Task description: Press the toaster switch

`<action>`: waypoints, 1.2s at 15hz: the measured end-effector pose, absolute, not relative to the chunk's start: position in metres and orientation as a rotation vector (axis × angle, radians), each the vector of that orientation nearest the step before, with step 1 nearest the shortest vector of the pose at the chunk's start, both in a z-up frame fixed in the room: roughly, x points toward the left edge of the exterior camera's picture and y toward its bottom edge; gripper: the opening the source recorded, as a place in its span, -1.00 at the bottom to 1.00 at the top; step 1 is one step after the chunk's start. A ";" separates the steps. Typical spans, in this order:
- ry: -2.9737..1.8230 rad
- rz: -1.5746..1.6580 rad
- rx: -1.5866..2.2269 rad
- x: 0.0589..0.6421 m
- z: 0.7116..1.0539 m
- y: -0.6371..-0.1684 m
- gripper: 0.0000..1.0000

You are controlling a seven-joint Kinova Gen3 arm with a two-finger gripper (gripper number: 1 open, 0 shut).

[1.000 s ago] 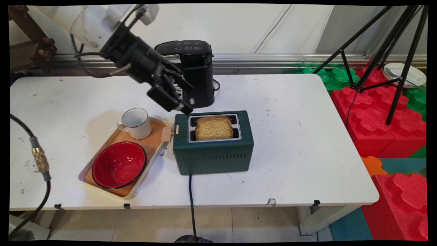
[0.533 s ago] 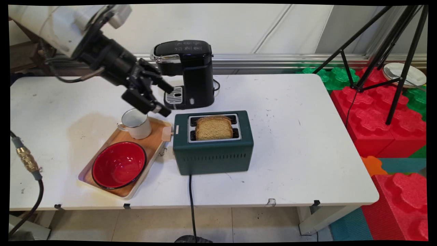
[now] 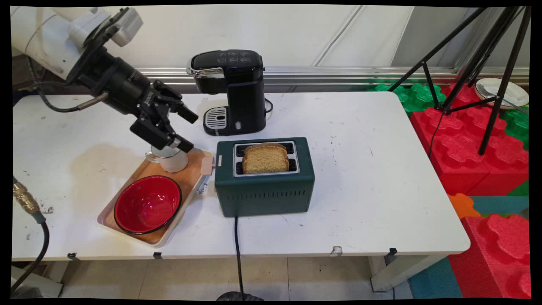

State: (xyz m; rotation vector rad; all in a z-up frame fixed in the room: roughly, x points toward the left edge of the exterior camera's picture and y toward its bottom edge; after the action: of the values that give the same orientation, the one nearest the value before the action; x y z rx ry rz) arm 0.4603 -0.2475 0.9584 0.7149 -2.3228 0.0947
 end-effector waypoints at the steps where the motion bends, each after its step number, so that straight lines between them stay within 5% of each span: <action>1: -2.326 0.094 0.718 0.462 0.957 -0.246 1.00; 3: -2.333 0.093 0.721 0.465 0.954 -0.244 1.00; 4: -2.336 0.094 0.723 0.466 0.952 -0.244 -1.00; 18: -2.405 0.079 0.760 0.459 0.922 -0.253 -1.00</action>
State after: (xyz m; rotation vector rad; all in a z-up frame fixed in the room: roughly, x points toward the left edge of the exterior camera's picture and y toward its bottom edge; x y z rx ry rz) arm 0.4594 -0.2528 0.9215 0.7595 -2.4050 0.0787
